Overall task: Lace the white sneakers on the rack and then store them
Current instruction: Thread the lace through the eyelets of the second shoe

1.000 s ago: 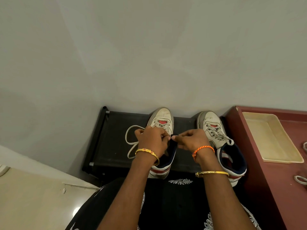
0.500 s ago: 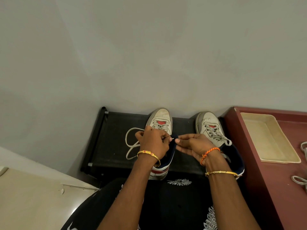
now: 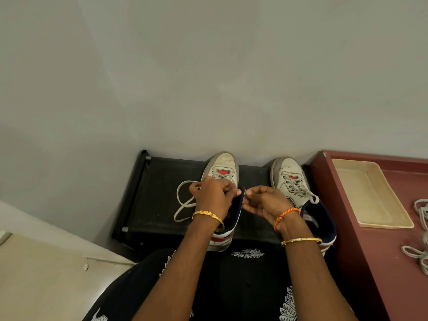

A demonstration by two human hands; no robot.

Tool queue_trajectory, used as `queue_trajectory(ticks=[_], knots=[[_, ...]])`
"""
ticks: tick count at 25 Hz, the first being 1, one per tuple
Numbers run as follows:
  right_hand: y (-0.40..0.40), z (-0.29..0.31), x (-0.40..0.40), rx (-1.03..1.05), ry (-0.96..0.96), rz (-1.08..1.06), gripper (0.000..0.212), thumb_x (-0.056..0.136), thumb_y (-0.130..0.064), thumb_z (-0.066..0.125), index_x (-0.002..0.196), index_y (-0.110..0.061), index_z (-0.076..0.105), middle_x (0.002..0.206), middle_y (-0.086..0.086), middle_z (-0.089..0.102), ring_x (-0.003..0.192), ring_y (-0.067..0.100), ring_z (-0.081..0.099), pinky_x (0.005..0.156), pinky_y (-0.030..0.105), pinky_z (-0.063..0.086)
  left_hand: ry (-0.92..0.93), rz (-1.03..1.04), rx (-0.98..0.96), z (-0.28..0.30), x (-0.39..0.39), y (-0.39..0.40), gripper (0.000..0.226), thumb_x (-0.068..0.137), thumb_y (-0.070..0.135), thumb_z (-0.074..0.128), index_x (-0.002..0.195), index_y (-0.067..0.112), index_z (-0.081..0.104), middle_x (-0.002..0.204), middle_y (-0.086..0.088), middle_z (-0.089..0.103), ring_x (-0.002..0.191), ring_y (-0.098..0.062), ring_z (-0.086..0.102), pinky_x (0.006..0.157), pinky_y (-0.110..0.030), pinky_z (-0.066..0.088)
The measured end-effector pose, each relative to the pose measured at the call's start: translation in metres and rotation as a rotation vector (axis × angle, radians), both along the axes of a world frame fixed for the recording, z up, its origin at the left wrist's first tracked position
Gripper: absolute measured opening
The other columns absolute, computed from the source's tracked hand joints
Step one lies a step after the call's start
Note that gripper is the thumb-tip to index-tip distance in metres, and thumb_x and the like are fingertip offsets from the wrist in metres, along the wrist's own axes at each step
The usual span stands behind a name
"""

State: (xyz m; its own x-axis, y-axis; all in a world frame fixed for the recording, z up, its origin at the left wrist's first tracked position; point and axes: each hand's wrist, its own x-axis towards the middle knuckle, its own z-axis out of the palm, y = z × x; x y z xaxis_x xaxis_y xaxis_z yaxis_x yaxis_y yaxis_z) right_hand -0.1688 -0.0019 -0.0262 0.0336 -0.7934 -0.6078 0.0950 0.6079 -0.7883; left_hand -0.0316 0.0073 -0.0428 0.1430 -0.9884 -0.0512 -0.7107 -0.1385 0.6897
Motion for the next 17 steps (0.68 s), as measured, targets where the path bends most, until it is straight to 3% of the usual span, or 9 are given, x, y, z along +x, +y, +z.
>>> queue_trajectory(ticks=[3, 6, 11, 14, 17], knots=[[-0.001, 0.007, -0.006, -0.196, 0.347, -0.042, 0.020, 0.093, 0.000, 0.049, 0.078, -0.012, 0.054, 0.083, 0.011, 0.060, 0.078, 0.018, 0.061, 0.067, 0.030, 0.058, -0.106, 0.020, -0.029, 0.006, 0.012, 0.007, 0.042, 0.081, 0.032, 0.070, 0.121, 0.032, 0.058, 0.134, 0.005, 0.044, 0.131, -0.018, 0.025, 0.106, -0.040, 0.016], [0.005, 0.035, -0.014, -0.486, 0.514, -0.190, 0.028, 0.092, 0.003, 0.047, 0.075, -0.019, 0.050, 0.080, 0.001, 0.063, 0.086, 0.022, 0.064, 0.085, 0.045, 0.054, -0.095, 0.104, 0.007, 0.006, 0.031, 0.011, 0.056, 0.079, 0.028, 0.070, 0.129, 0.032, 0.048, 0.142, 0.002, 0.031, 0.135, -0.020, 0.019, 0.109, -0.042, 0.015], [0.034, 0.119, -0.008, -0.956, 0.313, -0.370, 0.025, 0.098, -0.002, 0.042, 0.081, -0.021, 0.045, 0.078, 0.001, 0.066, 0.081, 0.018, 0.069, 0.079, 0.030, 0.056, -0.016, 0.184, 0.239, 0.000, 0.041, 0.016, 0.073, 0.079, 0.027, 0.071, 0.141, 0.023, 0.032, 0.142, -0.008, 0.035, 0.134, -0.028, 0.031, 0.110, -0.048, 0.021], [0.042, 0.132, -0.005, -1.039, 0.265, -0.369, 0.024, 0.098, -0.003, 0.042, 0.083, -0.021, 0.047, 0.074, 0.000, 0.060, 0.070, 0.013, 0.067, 0.071, 0.025, 0.056, 0.105, 0.173, 0.218, -0.002, 0.037, 0.018, 0.054, 0.082, 0.025, 0.067, 0.131, 0.020, 0.044, 0.128, -0.006, 0.052, 0.122, -0.026, 0.047, 0.110, -0.048, 0.028], [0.033, 0.111, -0.008, -0.999, 0.390, -0.350, 0.020, 0.094, -0.007, 0.050, 0.081, -0.023, 0.049, 0.070, -0.004, 0.057, 0.060, 0.005, 0.055, 0.061, 0.023, 0.048, 0.138, 0.145, 0.220, -0.003, 0.033, 0.016, 0.043, 0.083, 0.032, 0.064, 0.123, 0.022, 0.051, 0.119, -0.002, 0.058, 0.114, -0.024, 0.054, 0.106, -0.049, 0.034]])
